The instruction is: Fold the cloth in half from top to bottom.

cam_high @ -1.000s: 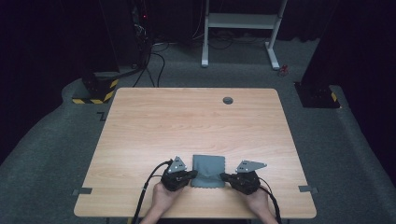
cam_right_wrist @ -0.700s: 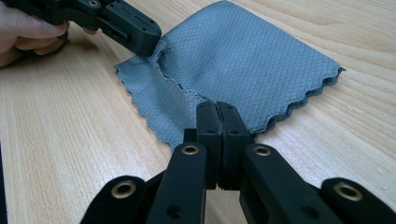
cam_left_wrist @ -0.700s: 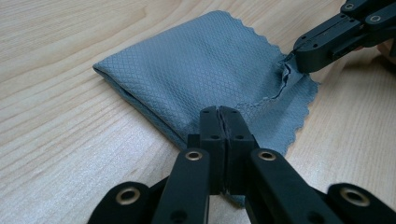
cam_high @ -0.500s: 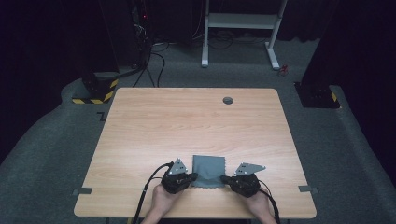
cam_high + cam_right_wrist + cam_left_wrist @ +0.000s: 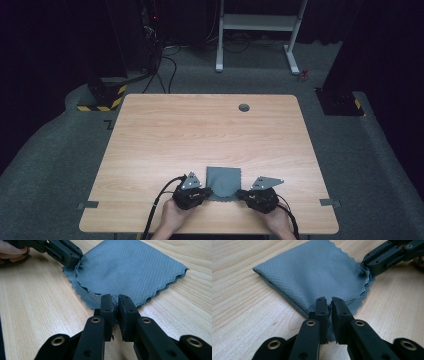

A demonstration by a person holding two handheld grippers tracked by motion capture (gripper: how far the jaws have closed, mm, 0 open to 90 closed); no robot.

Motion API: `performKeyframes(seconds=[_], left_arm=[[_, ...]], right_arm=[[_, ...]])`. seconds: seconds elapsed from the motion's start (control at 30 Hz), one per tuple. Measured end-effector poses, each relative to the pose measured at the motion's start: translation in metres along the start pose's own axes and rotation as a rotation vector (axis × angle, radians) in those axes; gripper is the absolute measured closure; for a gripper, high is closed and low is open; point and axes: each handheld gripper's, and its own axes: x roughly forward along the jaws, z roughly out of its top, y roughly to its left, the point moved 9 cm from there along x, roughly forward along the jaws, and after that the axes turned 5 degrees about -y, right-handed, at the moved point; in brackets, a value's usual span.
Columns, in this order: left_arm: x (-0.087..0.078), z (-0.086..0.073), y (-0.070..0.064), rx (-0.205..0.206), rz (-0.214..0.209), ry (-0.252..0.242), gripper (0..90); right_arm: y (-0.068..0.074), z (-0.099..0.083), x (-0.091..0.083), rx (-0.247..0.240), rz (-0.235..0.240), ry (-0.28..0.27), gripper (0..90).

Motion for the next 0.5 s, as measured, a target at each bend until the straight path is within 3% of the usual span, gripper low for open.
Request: performKeyframes(seconds=[0.2, 0.33, 0.5], left_arm=[[-0.012, 0.007, -0.006, 0.016, -0.034, -0.041, 76.2], [-0.012, 0.014, -0.002, 0.019, -0.018, -0.052, 75.0], [-0.004, 0.020, 0.006, 0.017, 0.015, -0.037, 74.1]], right_arm=[[0.002, 0.007, -0.010, -0.003, 0.001, -0.043, 81.3], [0.001, 0.015, -0.014, 0.001, -0.004, -0.068, 83.8], [0.000, 0.021, -0.005, 0.006, -0.018, -0.057, 85.2]])
